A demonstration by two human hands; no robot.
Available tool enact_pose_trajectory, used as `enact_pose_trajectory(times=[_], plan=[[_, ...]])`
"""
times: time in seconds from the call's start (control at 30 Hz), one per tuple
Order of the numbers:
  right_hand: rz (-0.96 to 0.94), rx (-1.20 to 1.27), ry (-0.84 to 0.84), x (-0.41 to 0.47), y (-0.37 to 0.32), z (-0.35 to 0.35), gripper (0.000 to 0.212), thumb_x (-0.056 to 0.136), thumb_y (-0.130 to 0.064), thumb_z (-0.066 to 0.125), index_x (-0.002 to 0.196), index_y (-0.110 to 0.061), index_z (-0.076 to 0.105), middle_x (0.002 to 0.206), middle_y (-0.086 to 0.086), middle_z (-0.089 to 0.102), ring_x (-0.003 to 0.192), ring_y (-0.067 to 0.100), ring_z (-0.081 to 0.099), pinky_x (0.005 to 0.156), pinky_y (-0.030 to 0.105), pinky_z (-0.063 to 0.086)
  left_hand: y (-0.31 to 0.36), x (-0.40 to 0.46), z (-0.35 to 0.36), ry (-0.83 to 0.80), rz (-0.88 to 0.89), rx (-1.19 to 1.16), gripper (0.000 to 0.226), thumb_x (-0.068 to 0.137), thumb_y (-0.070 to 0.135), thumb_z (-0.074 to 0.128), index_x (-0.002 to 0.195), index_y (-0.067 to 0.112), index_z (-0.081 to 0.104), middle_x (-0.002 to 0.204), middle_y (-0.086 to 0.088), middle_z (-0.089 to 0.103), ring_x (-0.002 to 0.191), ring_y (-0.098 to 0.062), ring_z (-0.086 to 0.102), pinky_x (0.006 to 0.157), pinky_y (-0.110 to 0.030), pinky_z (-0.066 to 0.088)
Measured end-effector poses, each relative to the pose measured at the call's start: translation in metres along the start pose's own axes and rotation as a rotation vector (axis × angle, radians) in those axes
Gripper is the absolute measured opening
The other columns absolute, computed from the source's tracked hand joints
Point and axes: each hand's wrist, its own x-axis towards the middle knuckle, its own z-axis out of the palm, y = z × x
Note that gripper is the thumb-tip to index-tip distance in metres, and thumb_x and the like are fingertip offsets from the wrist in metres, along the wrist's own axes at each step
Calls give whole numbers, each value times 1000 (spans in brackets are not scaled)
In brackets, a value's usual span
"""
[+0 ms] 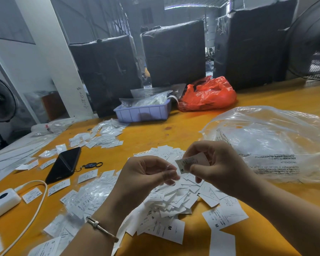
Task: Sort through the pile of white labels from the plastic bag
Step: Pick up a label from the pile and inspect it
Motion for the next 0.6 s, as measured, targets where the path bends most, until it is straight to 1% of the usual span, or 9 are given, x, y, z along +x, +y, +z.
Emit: enact_pose_trajectory(times=[0.03, 0.17, 0.2, 0.27, 0.33, 0.37, 0.43, 0.5, 0.6], plan=[[11, -9, -29, 0, 0, 1, 19, 78, 3, 66, 76, -16, 68, 68, 7, 65, 53, 19, 62, 47, 34, 54, 0, 0, 0, -2, 2, -3, 21, 71, 15, 76, 87, 1, 75, 78, -8, 77, 68, -19, 74, 60, -16, 53], [76, -39, -71, 2, 3, 3, 23, 82, 1, 59, 71, -18, 68, 61, 11, 63, 49, 16, 59, 47, 34, 47, -2, 0, 0, -24, -8, 24, 11, 77, 6, 75, 87, 1, 75, 78, -7, 77, 67, -18, 73, 60, -15, 52], [88, -45, -78, 2, 4, 3, 25, 82, 0, 58, 70, -20, 68, 59, 12, 63, 49, 17, 58, 47, 36, 46, -2, 0, 0, -26, -12, 25, 11, 77, 6, 75, 87, 1, 75, 78, -7, 77, 67, -18, 73, 59, -15, 52], [101, -32, -86, 3, 5, 3, 27, 84, -2, 59, 72, -23, 67, 59, 12, 63, 51, 23, 58, 48, 37, 43, -1, 0, 1, -29, -14, 23, 16, 74, 13, 76, 87, 3, 76, 78, -6, 77, 68, -18, 74, 60, -15, 52], [104, 11, -78, 2, 5, 2, 19, 84, -2, 63, 79, -21, 66, 62, 7, 65, 52, 19, 59, 47, 32, 43, 0, -1, 1, -40, -24, 21, 21, 71, 20, 77, 87, 7, 76, 79, -6, 77, 70, -19, 74, 61, -16, 53], [105, 43, -70, 2, 4, 2, 15, 83, -2, 66, 83, -17, 65, 63, 5, 65, 51, 15, 60, 46, 25, 43, 1, -1, 1, -45, -33, 16, 23, 71, 22, 77, 88, 7, 76, 80, -6, 77, 71, -20, 74, 61, -17, 53], [110, 127, -49, 2, 3, 0, 16, 80, 1, 71, 89, -7, 61, 65, 2, 68, 49, 11, 62, 44, 18, 41, 1, -1, 1, -45, -55, 0, 24, 71, 23, 76, 89, 6, 76, 81, -6, 78, 72, -21, 75, 62, -20, 55], [122, 180, -42, 2, 2, -3, 18, 78, 2, 73, 88, -2, 59, 66, 2, 70, 49, 11, 62, 42, 18, 40, 1, 0, 1, -45, -73, -8, 23, 72, 22, 75, 91, 8, 75, 82, -5, 78, 73, -20, 75, 62, -20, 55], [121, 202, -98, 2, 2, -2, 13, 76, 2, 75, 81, -1, 63, 63, 4, 68, 52, 14, 64, 44, 18, 41, 1, 0, 0, -59, -96, -10, 14, 79, 11, 75, 92, 8, 75, 83, -6, 78, 74, -20, 75, 62, -19, 54]])
